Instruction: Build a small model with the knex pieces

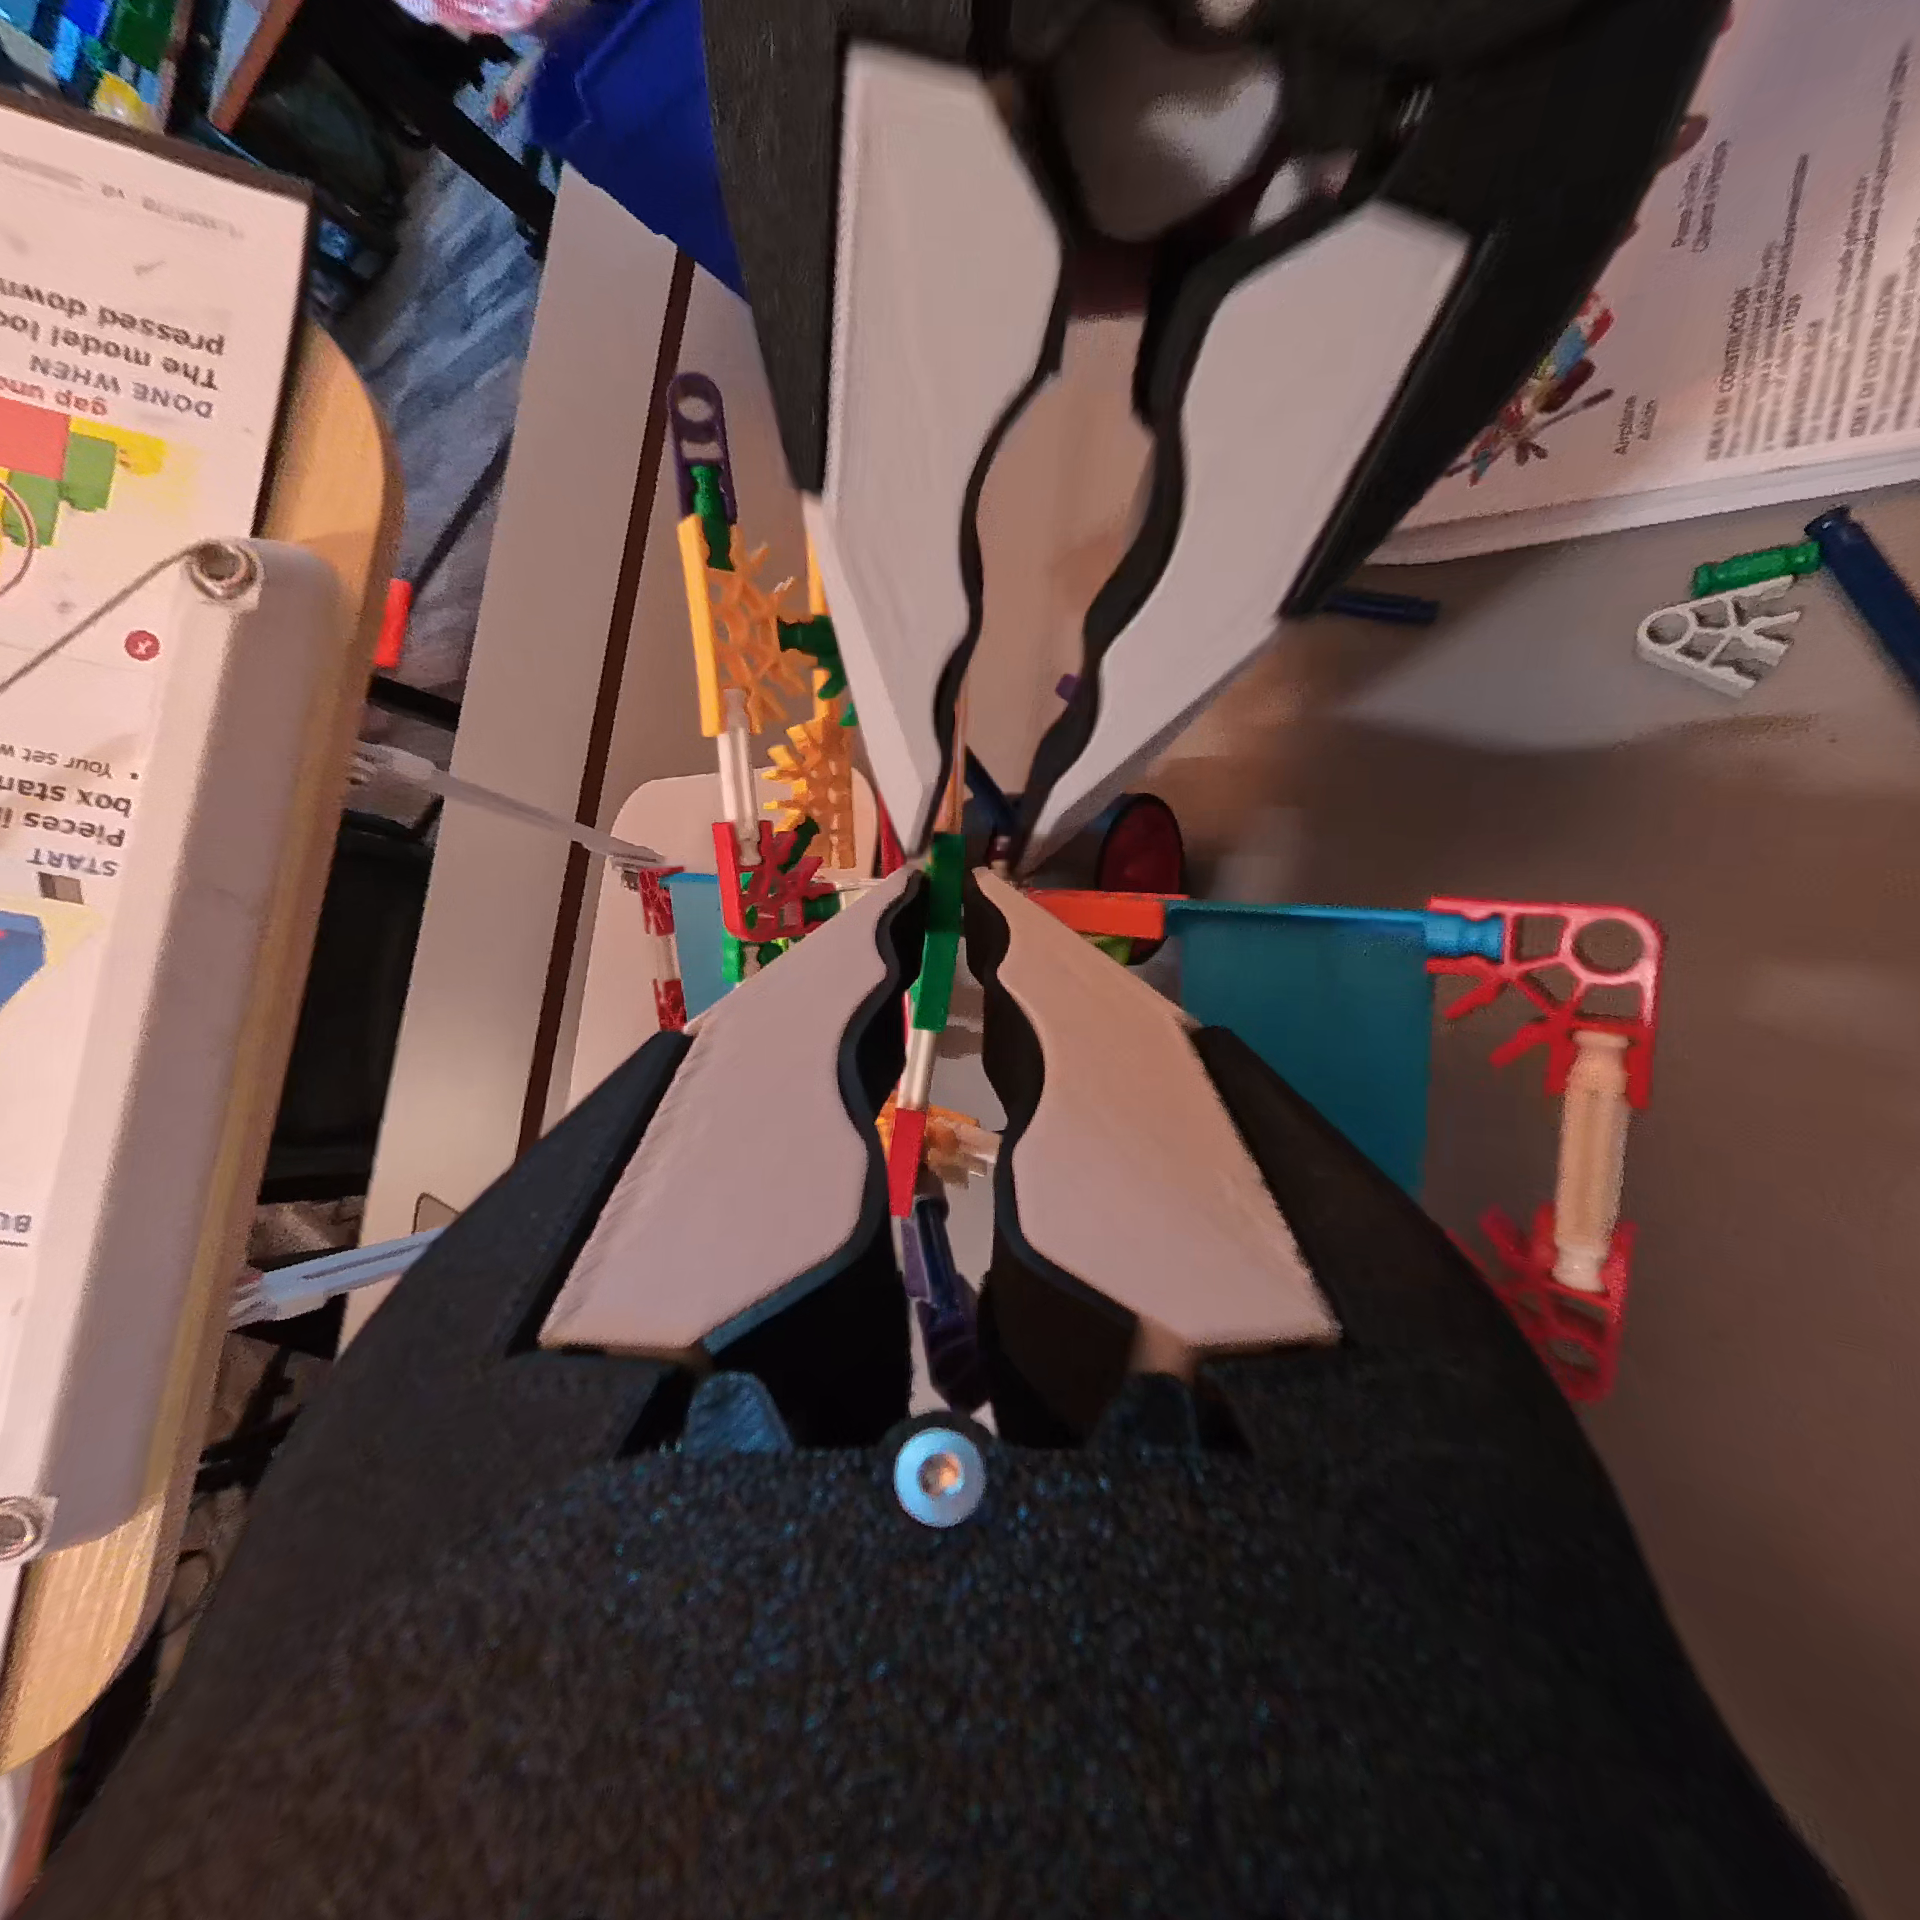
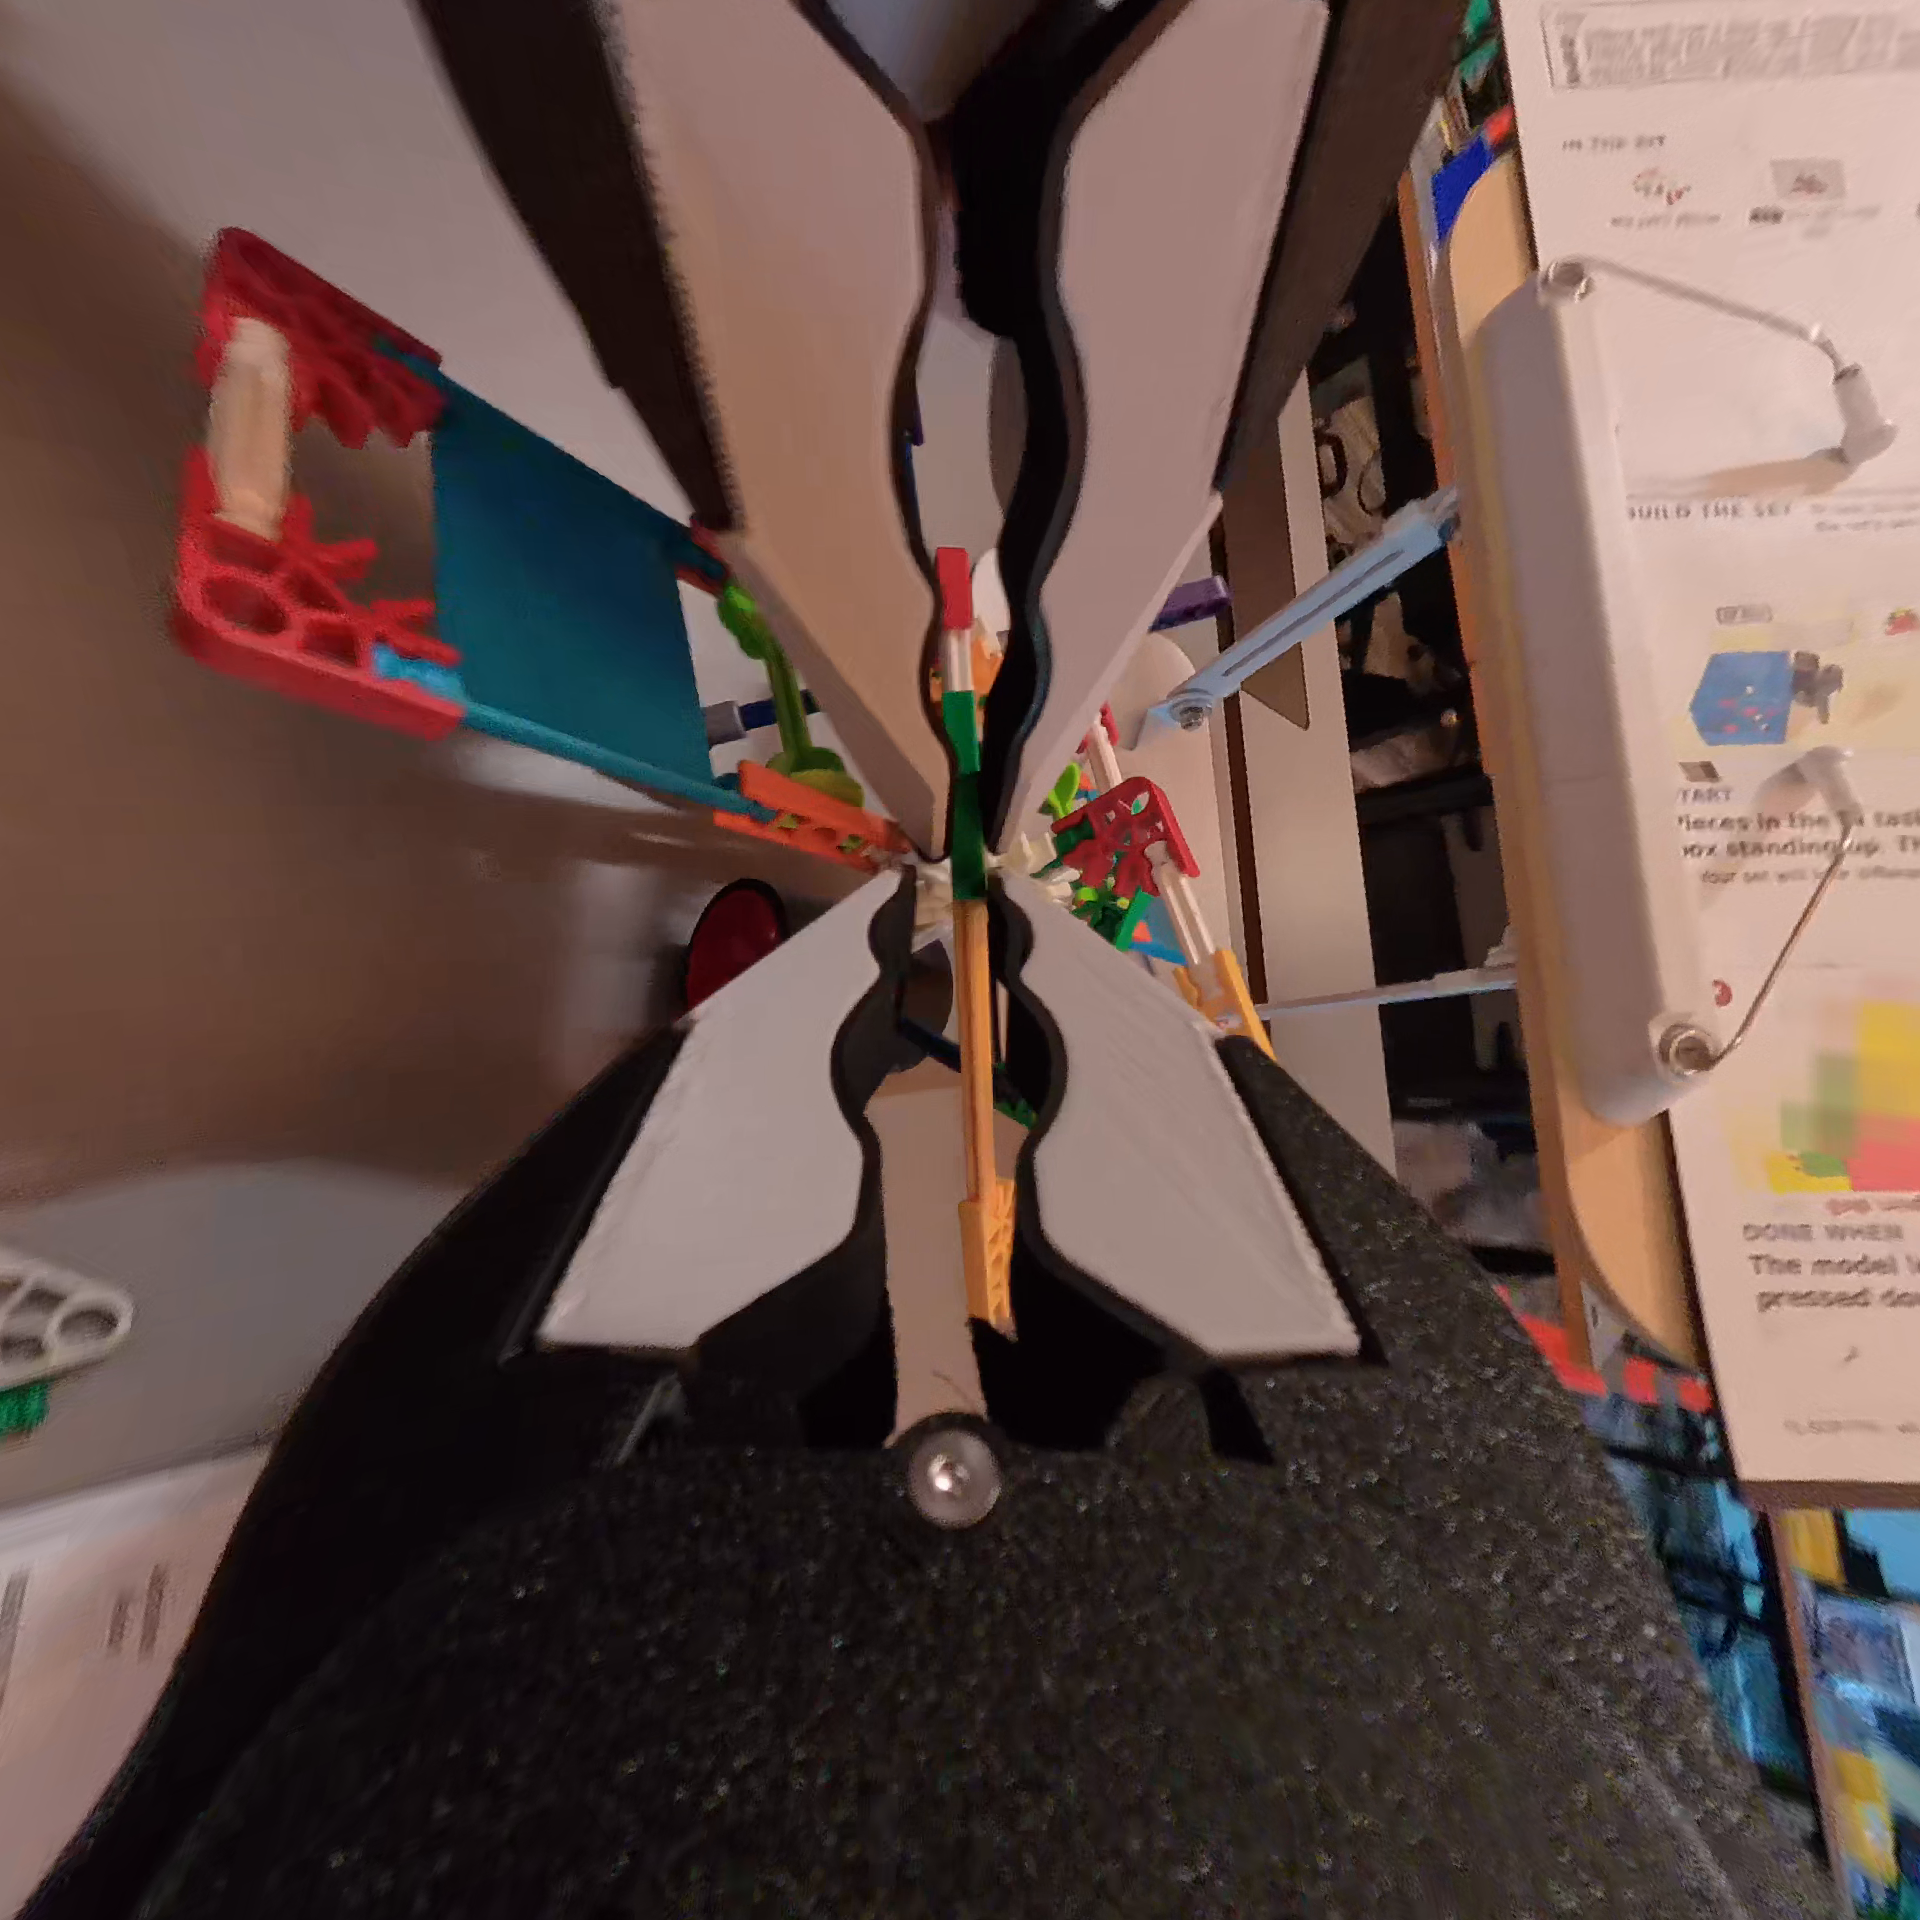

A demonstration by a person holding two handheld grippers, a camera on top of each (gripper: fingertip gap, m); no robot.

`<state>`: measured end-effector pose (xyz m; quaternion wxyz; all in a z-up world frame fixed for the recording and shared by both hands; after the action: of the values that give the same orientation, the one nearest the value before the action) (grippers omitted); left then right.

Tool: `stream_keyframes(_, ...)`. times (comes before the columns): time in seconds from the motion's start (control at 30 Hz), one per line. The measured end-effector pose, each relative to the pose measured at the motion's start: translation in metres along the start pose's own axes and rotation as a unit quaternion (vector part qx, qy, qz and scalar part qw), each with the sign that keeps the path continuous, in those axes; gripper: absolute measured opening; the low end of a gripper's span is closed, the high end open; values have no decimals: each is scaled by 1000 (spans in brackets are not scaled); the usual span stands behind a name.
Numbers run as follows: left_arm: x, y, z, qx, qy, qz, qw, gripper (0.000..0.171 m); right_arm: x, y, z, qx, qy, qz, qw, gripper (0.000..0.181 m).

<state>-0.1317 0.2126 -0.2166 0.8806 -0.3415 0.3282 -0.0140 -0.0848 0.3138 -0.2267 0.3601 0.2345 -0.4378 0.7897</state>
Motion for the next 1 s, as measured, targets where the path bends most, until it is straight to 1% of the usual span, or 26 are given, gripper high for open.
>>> stream_keyframes(0.03, -1, 0, -1, -4, -3, -6, 1000, 6, 3, -7, -1, 6, 0, 19, 1000, 19)
stream_keyframes(0.07, -2, -1, -2, -4, -2, -7, 1000, 6, 9, -16, -2, 15, 14, 38, 999, 21)
stream_keyframes(0.17, -6, -3, -6, 0, -18, -16, 1000, 7, 39, -44, -11, 47, 84, 48, 994, 23)
stream_keyframes(0.23, -8, -5, -9, 1, -21, -22, 1000, 7, 55, -56, -26, 31, 124, 52, 990, 23)
stream_keyframes(0.3, -11, -6, -11, -9, -24, -29, 999, 7, 65, -59, -44, -10, 149, 43, 988, 32)
stream_keyframes(0.37, -13, -11, -12, -9, -24, -30, 999, 7, 65, -54, -60, -51, 164, 55, 984, 32)
stream_keyframes(0.43, -16, -16, -13, -13, -29, -33, 999, 10, 61, -43, -71, -87, 171, 59, 980, 32)
stream_keyframes(0.47, -18, -18, -14, -19, -33, -26, 999, 17, 58, -36, -74, -98, 169, 63, 979, 32)
stream_keyframes(0.53, -18, -25, -13, -23, -39, -30, 999, 20, 55, -26, -77, -111, 166, 54, 978, 32)
stream_keyframes(0.6, -13, -34, -7, -28, -49, -52, 997, 36, 51, -19, -78, -122, 153, 53, 979, 32)
stream_keyframes(0.67, 1, -42, 3, -37, -48, -98, 993, 46, 47, -15, -81, -127, 147, 60, 979, 32)
stream_keyframes(0.7, 9, -46, 8, -39, -43, -112, 992, 51, 45, -13, -82, -133, 144, 64, 978, 29)
stream_keyframes(0.73, 18, -48, 13, -41, -38, -127, 990, 57, 45, -12, -82, -136, 135, 60, 980, 15)
stream_keyframes(0.77, 27, -50, 16, -46, -33, -143, 988, 59, 44, -12, -82, -139, 129, 60, 980, 9)
stream_keyframes(0.87, 51, -48, 18, -70, -7, -130, 989, 56, 41, -14, -77, -137, 125, 79, 979, 7)
stream_keyframes(0.93, 61, -44, 8, -114, 13, -94, 989, 40, 37, -16, -75, -142, 123, 96, 978, 6)
stream_keyframes(0.97, 62, -44, 1, -134, 18, -69, 988, 36, 35, -17, -73, -140, 123, 106, 977, 5)
stream_keyframes(1.0, 62, -46, -5, -142, 17, -51, 988, 31, 33, -18, -71, -137, 127, 116, 975, 5)
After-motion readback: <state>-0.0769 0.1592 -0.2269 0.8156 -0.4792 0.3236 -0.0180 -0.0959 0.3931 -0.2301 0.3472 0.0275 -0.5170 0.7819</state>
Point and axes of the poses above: each gripper's, where its closed fingertips meet, y out along the fingers, z out of its top, x = y × z across the jaws, the point moved 9 cm from there along -y, back along the fingers
